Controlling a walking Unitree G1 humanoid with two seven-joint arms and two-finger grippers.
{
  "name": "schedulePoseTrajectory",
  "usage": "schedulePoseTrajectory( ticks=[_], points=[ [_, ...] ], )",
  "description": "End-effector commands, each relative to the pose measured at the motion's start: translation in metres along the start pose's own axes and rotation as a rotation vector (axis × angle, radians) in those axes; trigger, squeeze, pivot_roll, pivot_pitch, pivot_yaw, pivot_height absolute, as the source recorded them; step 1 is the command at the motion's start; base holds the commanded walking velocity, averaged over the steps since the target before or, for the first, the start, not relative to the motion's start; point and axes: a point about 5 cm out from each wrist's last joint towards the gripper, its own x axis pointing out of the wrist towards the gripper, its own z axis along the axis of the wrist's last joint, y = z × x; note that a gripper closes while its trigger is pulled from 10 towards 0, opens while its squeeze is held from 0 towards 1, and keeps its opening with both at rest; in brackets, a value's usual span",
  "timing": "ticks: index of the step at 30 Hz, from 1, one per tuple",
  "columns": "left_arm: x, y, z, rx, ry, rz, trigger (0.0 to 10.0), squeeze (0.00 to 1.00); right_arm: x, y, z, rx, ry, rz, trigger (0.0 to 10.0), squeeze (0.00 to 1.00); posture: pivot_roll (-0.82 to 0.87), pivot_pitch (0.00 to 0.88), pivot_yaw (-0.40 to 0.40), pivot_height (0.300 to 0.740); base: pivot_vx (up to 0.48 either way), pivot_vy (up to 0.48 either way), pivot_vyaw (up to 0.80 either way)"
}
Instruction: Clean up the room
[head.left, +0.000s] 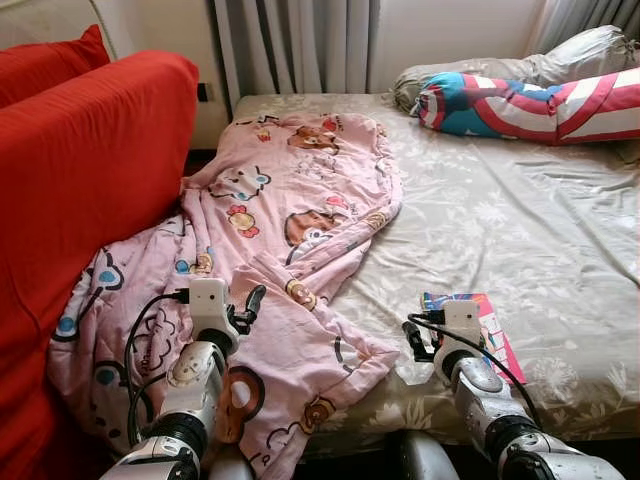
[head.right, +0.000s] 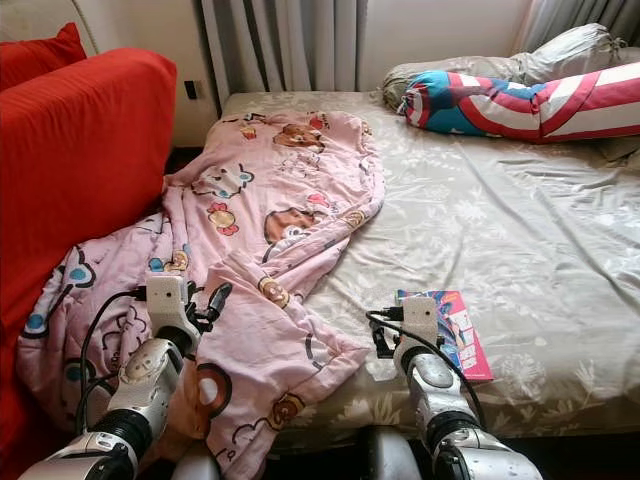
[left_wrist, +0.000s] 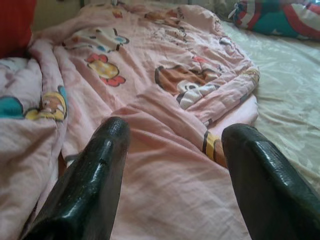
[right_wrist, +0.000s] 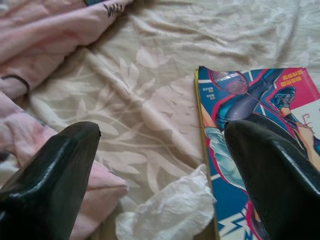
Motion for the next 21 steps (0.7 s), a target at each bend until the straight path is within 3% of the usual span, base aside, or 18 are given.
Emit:
schedulePoseTrajectory(
  ticks=[1,10,21],
  points=[
    [-0.001,0.003,0.004,0.02,-0.024,-0.002,10.0,0.0,0.0,0.002,0.0,0.017,-0.017,0.004,10.0,0.0,0.01,0.0,-0.014,0.586,0.0,0.0,0.0],
    [-0.014,-0.009,-0.008,0.006,-0.037,-0.026,10.0,0.0,-0.007,0.005,-0.019,0.155,-0.026,-0.004,10.0,0.0,0.01,0.073,-0.027,0.586,0.0,0.0,0.0],
    [-0.025,-0.008,-0.012,0.004,-0.042,-0.015,10.0,0.0,-0.008,0.004,-0.012,0.213,-0.115,0.003,10.0,0.0,0.02,0.12,-0.036,0.586,0.0,0.0,0.0]
  ],
)
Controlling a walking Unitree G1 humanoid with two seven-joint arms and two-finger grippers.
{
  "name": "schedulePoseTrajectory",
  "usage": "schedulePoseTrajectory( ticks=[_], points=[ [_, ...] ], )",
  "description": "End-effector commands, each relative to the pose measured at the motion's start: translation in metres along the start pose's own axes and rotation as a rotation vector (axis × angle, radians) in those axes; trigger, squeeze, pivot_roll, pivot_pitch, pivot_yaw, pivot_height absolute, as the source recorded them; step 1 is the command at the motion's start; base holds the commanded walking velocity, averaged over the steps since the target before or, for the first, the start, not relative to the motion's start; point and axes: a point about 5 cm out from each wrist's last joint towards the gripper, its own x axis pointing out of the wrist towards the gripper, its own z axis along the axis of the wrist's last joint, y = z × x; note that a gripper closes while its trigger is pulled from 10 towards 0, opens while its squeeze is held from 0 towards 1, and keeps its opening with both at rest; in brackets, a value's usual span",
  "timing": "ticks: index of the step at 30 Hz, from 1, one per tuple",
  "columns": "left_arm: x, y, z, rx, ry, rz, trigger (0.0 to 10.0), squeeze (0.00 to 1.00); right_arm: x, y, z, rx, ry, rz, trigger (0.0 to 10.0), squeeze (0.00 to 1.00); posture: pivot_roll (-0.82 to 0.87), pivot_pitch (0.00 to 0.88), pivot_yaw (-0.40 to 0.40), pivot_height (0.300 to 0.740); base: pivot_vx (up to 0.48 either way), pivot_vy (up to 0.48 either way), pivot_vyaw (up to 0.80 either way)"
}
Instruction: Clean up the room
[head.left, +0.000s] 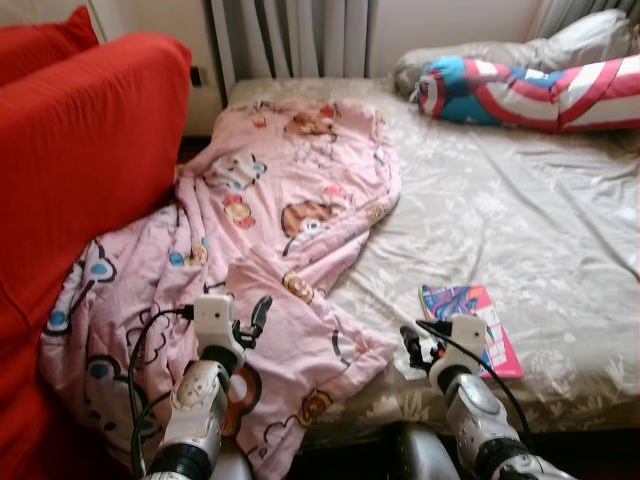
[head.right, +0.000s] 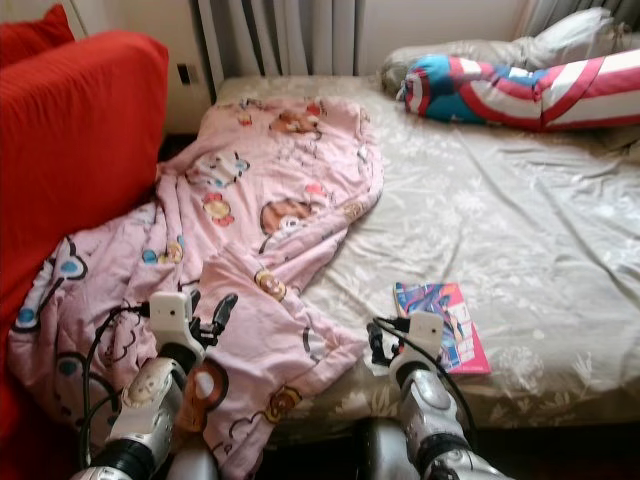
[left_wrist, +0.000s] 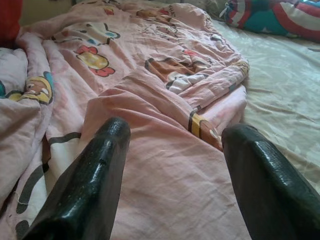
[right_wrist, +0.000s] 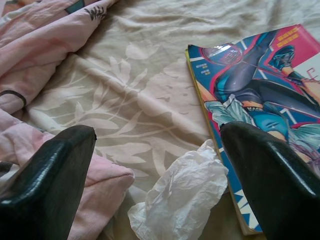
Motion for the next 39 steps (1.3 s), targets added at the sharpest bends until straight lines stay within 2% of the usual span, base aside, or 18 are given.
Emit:
schedulePoseTrajectory(
  ticks=[1,7,17,27,31,39],
  points=[
    [-0.004,0.002,-0.001,-0.001,0.01,0.004,10.0,0.0,0.0,-0.001,0.003,0.039,-0.028,0.0,10.0,0.0,0.02,0.126,-0.036,0.586,0.0,0.0,0.0],
    [-0.006,-0.001,0.001,-0.001,0.002,0.0,10.0,0.0,-0.002,0.001,-0.007,0.103,0.015,-0.004,10.0,0.0,0.02,0.131,-0.034,0.586,0.0,0.0,0.0],
    [-0.009,-0.002,0.003,-0.002,0.005,-0.003,10.0,0.0,-0.002,0.006,-0.012,0.049,0.069,0.059,10.0,0.0,0.02,0.132,-0.035,0.586,0.0,0.0,0.0],
    [-0.012,-0.003,0.002,-0.004,0.016,0.001,10.0,0.0,-0.001,0.003,-0.012,0.049,0.085,0.016,10.0,0.0,0.02,0.139,-0.039,0.586,0.0,0.0,0.0],
    [-0.012,-0.004,0.003,-0.006,0.017,0.003,10.0,0.0,0.0,0.005,-0.011,0.19,0.088,-0.005,10.0,0.0,0.02,0.139,-0.04,0.586,0.0,0.0,0.0],
    [-0.013,-0.003,0.003,-0.004,0.025,0.007,10.0,0.0,0.004,0.01,-0.006,0.319,0.09,0.011,10.0,0.0,0.03,0.139,-0.043,0.586,0.0,0.0,0.0]
  ],
)
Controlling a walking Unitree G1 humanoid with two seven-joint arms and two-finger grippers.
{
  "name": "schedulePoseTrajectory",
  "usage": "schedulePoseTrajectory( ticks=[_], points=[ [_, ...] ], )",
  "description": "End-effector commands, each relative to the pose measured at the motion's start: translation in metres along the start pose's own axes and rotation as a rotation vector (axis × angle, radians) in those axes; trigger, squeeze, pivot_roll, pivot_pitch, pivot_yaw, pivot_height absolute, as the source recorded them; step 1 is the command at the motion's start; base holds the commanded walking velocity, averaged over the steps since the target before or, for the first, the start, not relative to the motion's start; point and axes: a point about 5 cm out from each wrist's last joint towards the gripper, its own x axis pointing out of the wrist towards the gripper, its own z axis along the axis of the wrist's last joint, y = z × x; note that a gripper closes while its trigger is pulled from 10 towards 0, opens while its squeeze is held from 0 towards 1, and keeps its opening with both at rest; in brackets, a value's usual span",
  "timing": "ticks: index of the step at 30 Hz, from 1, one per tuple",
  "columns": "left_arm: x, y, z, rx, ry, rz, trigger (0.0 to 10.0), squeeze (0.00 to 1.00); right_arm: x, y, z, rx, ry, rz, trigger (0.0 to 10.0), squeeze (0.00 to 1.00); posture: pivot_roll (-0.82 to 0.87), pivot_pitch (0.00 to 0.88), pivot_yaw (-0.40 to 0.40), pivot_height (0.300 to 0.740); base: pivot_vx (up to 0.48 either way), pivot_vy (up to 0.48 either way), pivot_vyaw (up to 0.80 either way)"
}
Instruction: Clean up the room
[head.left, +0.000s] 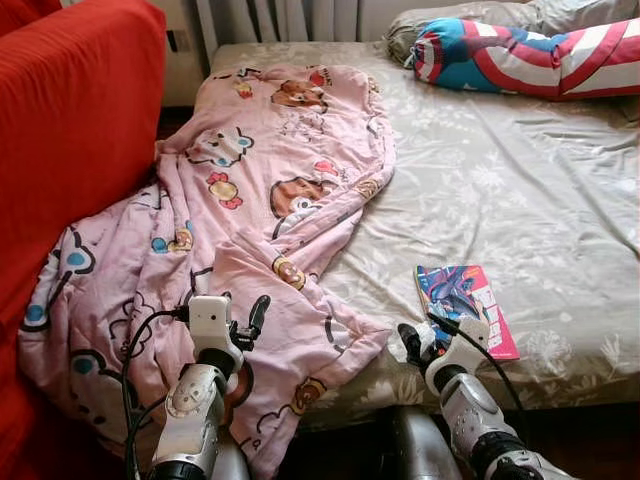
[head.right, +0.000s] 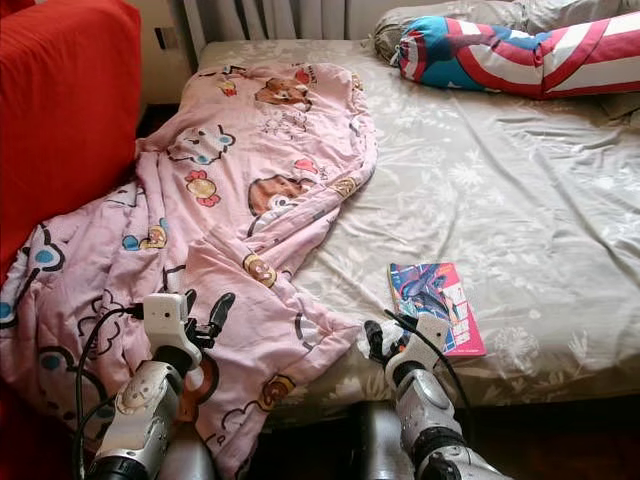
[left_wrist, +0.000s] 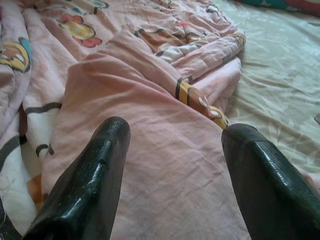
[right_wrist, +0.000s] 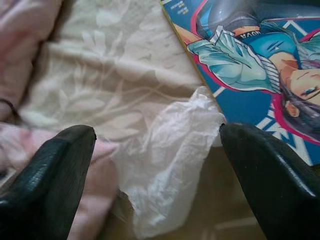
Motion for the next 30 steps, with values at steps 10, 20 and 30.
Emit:
schedulePoseTrajectory(
  ticks=[10,20,30],
  points=[
    [-0.005,0.001,-0.002,-0.001,0.014,0.008,10.0,0.0,-0.001,0.003,-0.011,0.083,0.046,0.004,10.0,0.0,0.03,0.144,-0.042,0.586,0.0,0.0,0.0],
    [-0.006,0.0,-0.005,0.001,0.026,0.004,10.0,0.0,-0.004,-0.006,-0.014,0.131,0.06,-0.04,0.0,0.0,0.03,0.144,-0.042,0.586,0.0,0.0,0.0],
    [-0.007,-0.001,-0.006,0.002,0.032,-0.003,10.0,0.0,-0.006,-0.012,-0.018,0.146,0.083,-0.079,10.0,0.0,0.03,0.143,-0.041,0.586,0.0,0.0,0.0]
  ],
)
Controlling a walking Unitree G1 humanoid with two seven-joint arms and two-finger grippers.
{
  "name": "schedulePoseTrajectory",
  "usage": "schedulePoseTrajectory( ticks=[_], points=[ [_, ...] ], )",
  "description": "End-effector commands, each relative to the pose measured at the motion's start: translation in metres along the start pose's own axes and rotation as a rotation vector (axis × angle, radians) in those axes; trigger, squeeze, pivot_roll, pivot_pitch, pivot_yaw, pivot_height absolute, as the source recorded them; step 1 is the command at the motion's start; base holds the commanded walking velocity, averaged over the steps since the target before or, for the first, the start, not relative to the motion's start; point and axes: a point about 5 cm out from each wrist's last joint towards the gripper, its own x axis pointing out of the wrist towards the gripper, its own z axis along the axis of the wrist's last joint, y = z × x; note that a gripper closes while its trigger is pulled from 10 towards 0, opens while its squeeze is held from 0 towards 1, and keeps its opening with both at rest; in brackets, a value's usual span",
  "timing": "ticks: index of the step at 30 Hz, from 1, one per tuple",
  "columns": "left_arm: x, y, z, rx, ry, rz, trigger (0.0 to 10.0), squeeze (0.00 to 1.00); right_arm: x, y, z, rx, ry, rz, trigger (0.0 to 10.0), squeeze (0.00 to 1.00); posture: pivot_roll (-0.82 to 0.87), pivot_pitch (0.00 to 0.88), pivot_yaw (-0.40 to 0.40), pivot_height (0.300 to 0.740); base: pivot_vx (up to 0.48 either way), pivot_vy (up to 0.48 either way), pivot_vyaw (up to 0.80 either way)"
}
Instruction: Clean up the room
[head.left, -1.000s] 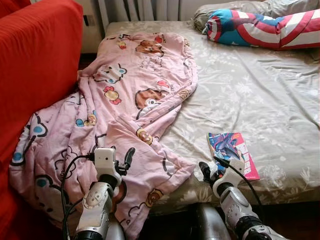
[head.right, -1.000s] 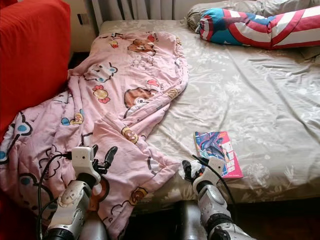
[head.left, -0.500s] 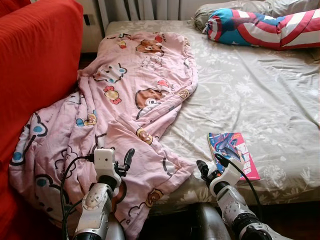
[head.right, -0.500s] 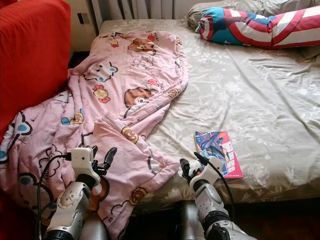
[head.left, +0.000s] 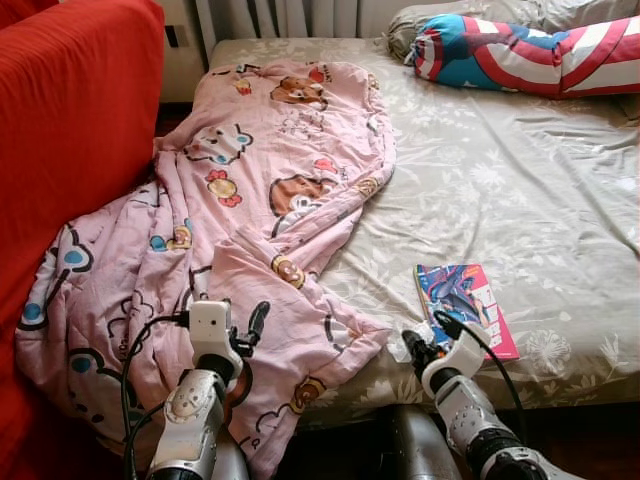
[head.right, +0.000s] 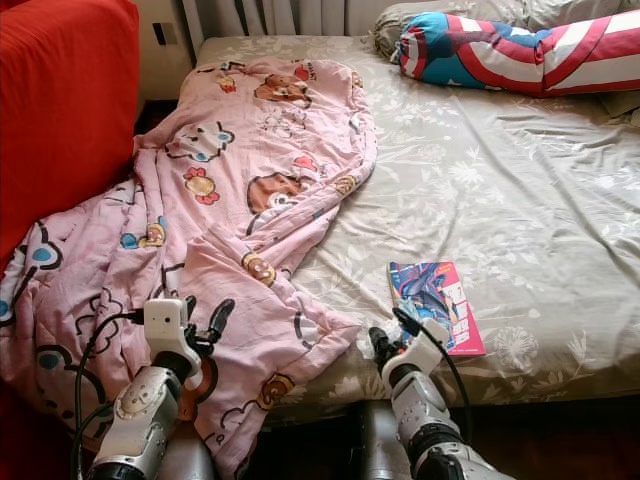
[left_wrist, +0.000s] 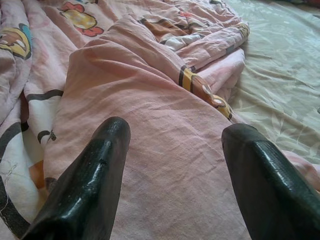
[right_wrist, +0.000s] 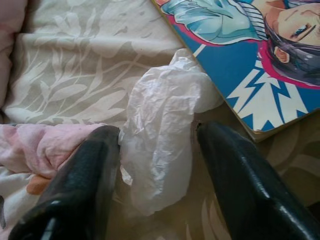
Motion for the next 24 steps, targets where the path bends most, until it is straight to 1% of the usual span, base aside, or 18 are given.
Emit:
schedulePoseTrajectory(
  ticks=[1,9,10,11,13,24],
  points=[
    [-0.0024,-0.0017,-0.0031,0.003,0.016,-0.007,10.0,0.0,-0.0029,-0.0084,-0.007,0.021,0.026,-0.034,10.0,0.0,0.03,0.142,-0.041,0.586,0.0,0.0,0.0],
    [-0.0024,-0.0034,-0.003,0.015,0.018,-0.018,10.0,0.0,-0.0037,-0.0103,-0.009,0.031,0.037,-0.04,10.0,0.0,0.03,0.142,-0.038,0.586,0.0,0.0,0.0],
    [-0.0024,-0.0034,-0.003,0.016,0.018,-0.019,10.0,0.0,-0.0037,-0.0102,-0.0093,0.03,0.039,-0.037,3.9,0.0,0.03,0.142,-0.038,0.586,0.0,0.0,0.0],
    [-0.0025,-0.0035,-0.0031,0.019,0.019,-0.021,10.0,0.0,-0.0037,-0.0097,-0.0096,0.037,0.039,-0.028,0.0,0.0,0.03,0.142,-0.038,0.586,0.0,0.0,0.0],
    [-0.003,-0.0039,-0.0036,0.024,0.022,-0.026,10.0,0.0,-0.0039,-0.0093,-0.0103,0.047,0.04,-0.018,0.0,0.0,0.03,0.142,-0.038,0.586,0.0,0.0,0.0],
    [-0.0038,-0.0051,-0.0046,0.043,0.026,-0.036,10.0,0.0,-0.0048,-0.0114,-0.0123,0.042,0.045,-0.027,0.0,0.0,0.03,0.141,-0.036,0.586,0.0,0.0,0.0]
  ],
)
